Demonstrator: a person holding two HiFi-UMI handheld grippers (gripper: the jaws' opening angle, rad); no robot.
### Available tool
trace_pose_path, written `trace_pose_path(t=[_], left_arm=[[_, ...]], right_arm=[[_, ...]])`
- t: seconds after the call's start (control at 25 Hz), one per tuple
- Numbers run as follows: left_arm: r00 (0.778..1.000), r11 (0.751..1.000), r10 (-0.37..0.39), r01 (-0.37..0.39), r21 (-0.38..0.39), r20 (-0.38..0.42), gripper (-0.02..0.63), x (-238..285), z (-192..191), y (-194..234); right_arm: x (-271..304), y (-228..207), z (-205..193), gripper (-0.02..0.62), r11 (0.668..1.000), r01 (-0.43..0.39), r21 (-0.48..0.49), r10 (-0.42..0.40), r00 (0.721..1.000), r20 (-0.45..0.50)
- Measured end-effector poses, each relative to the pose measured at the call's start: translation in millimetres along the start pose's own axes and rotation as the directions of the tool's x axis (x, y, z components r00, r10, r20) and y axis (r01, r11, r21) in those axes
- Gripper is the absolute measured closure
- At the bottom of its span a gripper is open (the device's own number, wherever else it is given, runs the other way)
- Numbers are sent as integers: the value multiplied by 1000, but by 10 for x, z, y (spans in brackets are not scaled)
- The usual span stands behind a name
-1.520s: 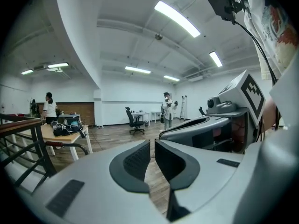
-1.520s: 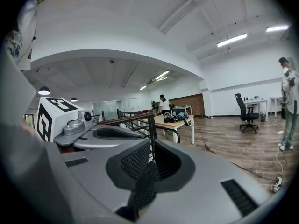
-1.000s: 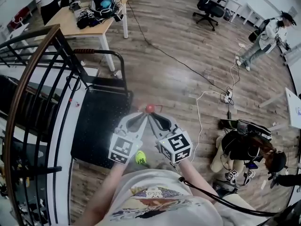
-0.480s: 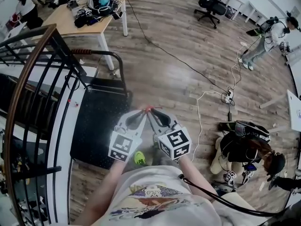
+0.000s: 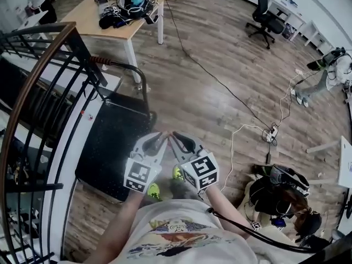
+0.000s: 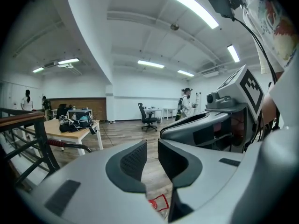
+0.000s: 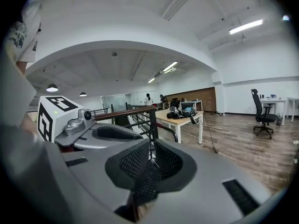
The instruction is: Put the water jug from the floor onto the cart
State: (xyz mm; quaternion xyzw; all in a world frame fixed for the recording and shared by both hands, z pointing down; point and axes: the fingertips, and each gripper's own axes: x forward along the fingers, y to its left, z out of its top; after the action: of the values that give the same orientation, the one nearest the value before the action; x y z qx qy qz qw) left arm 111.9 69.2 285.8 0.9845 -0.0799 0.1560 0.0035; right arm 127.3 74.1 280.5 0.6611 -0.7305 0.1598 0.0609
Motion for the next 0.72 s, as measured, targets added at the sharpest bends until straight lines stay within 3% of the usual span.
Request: trace_pose_path(t=[0.24, 0.4, 0.72], left_arm=[[995, 996, 90, -91, -10, -34, 554, 422, -104, 188], [988, 990, 136, -138, -24, -77, 554, 567, -303, 344], [978, 984, 146, -158, -78, -147, 554, 884, -820, 412]], right_arm=[[260, -361, -44, 563, 992, -121, -34, 120, 992, -27], [484, -545, -222, 487, 983, -183, -27, 181, 981, -71], [762, -763, -647, 472, 978, -206, -29, 201, 972, -122]])
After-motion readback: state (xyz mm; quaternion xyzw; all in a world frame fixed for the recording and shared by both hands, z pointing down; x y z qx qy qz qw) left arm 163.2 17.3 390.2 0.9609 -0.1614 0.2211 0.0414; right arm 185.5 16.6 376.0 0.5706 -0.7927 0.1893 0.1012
